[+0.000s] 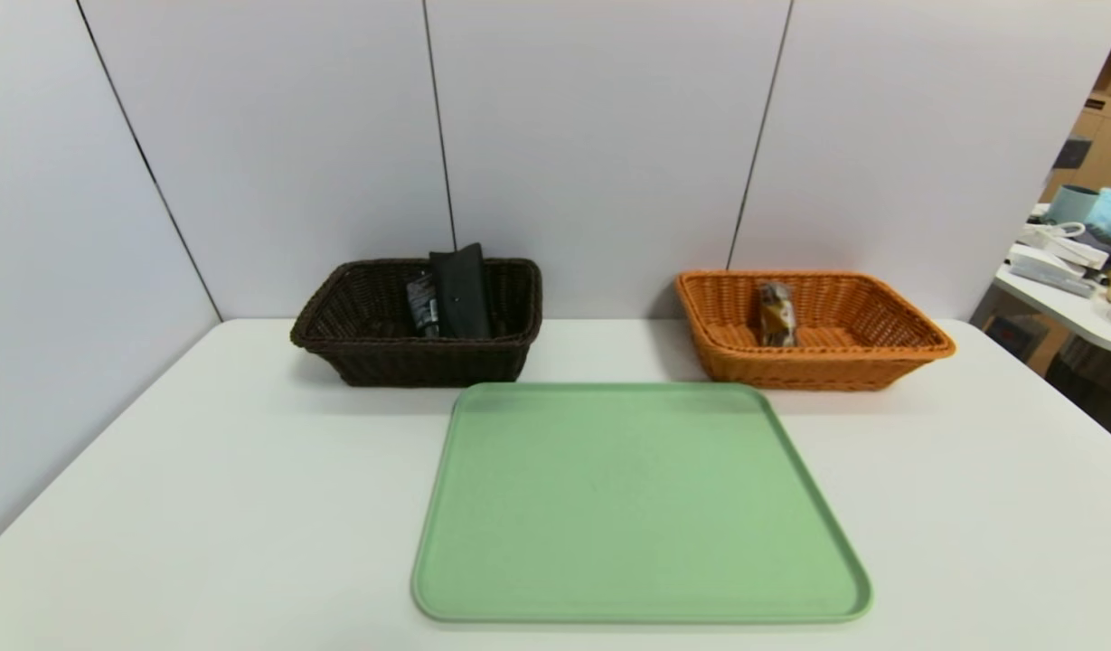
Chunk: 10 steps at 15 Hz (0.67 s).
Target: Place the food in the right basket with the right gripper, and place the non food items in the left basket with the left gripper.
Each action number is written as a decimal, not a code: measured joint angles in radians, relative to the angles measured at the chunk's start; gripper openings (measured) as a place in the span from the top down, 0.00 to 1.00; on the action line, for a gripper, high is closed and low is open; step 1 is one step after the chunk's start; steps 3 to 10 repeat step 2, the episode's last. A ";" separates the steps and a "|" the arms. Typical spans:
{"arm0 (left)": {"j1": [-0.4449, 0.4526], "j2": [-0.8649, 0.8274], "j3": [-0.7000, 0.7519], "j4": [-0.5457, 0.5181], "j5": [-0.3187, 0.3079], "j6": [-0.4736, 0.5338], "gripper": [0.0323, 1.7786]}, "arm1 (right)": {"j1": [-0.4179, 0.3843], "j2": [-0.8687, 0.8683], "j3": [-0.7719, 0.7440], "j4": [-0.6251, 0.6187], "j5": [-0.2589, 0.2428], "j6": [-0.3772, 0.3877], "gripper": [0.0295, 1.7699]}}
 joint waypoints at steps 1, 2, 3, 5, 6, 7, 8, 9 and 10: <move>0.000 0.000 0.000 0.000 0.000 -0.001 0.05 | 0.000 0.000 0.000 -0.006 0.000 0.000 0.04; 0.000 0.000 0.000 0.000 0.001 -0.002 0.05 | 0.000 0.000 0.000 -0.007 0.000 0.000 0.04; 0.000 0.000 0.000 0.000 0.001 -0.002 0.05 | 0.000 0.000 0.000 -0.007 0.000 0.000 0.04; 0.000 0.000 0.000 0.000 0.001 -0.002 0.05 | 0.000 0.000 0.000 -0.007 0.000 0.000 0.04; 0.000 0.000 0.000 0.000 0.001 -0.002 0.05 | 0.000 0.000 0.000 -0.007 0.000 0.000 0.04; 0.000 0.000 0.000 0.000 0.001 -0.002 0.05 | 0.000 0.000 0.000 -0.007 0.000 0.000 0.04; 0.000 0.000 0.000 0.000 0.001 -0.002 0.05 | 0.000 0.000 0.000 -0.007 0.000 0.000 0.04; 0.000 0.000 0.000 0.000 0.001 -0.002 0.05 | 0.000 0.000 0.000 -0.007 0.000 0.000 0.04; 0.000 0.000 0.000 0.000 0.001 -0.002 0.05 | 0.000 0.000 0.000 -0.007 0.000 0.000 0.04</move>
